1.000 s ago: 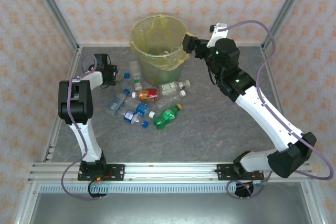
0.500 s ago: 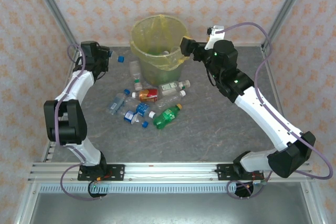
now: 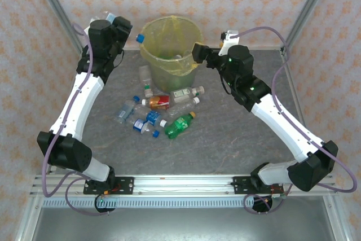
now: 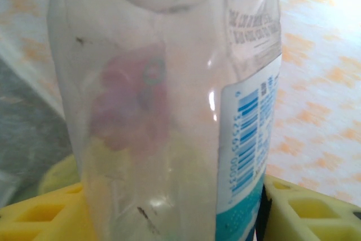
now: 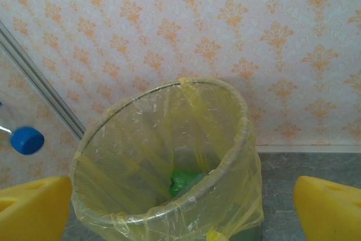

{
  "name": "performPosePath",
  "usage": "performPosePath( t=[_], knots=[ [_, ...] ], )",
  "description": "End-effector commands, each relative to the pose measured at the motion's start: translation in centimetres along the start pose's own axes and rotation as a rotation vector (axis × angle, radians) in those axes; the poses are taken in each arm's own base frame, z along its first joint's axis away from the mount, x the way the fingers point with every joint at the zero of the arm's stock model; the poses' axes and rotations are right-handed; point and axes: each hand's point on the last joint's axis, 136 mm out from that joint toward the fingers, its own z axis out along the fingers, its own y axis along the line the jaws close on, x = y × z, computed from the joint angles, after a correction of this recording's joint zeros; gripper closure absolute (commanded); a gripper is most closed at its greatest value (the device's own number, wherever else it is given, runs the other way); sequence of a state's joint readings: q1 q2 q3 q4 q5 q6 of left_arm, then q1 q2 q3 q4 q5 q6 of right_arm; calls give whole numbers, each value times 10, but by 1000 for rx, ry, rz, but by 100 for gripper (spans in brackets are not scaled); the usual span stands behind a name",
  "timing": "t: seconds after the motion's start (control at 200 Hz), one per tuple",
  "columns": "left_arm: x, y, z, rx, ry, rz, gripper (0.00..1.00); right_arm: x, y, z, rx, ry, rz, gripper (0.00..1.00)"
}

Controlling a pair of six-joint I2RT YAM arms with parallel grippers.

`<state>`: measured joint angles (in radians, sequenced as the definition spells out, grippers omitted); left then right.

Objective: Put the plastic bottles in the bin

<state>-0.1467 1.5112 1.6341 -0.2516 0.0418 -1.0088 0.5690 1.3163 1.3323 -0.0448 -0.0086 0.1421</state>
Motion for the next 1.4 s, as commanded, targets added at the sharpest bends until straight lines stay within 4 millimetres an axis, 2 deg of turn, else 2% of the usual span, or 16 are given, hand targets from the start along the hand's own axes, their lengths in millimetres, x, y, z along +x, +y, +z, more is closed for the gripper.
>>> performPosePath(
  t=[0.0,0.17,0.315,0.486,0.516,0.526,0.566,0.691,0.736,0.791,0.866,1.031,1.221,1.396],
  knots=[
    [5,-22,-2,-8,-35,169,37,-13,6,-15,-34,-43,26,0],
    [35,-62,12,65,10,326,38,-17,2,-26,-20,-53,26,0],
    [62,-79,33,78,49,450,37,-20,-1,-35,-7,-58,18,0],
    [84,-79,61,74,78,581,38,-19,-5,-39,14,-56,17,0],
    [84,-82,61,80,75,598,38,-19,-6,-39,16,-55,17,0],
    [91,-73,70,63,91,610,38,-19,-6,-39,17,-53,17,0],
    [98,-69,79,53,102,634,38,-18,-7,-39,20,-50,16,0],
    [108,-59,93,28,124,677,37,-16,-7,-39,21,-40,24,0],
    [111,-56,97,18,134,685,33,-24,-6,-48,15,-62,31,0],
    [113,-52,100,8,142,695,29,-22,-7,-49,18,-61,38,0],
    [115,-52,101,4,148,700,19,-21,-8,-49,19,-59,43,0],
    [112,-57,94,16,151,706,14,-20,-7,-48,12,-58,59,0],
    [99,-68,77,26,132,701,11,-17,-5,-46,-2,-52,72,0],
    [86,-70,58,15,116,692,1,-14,-2,-44,-19,-43,83,0]
  ],
)
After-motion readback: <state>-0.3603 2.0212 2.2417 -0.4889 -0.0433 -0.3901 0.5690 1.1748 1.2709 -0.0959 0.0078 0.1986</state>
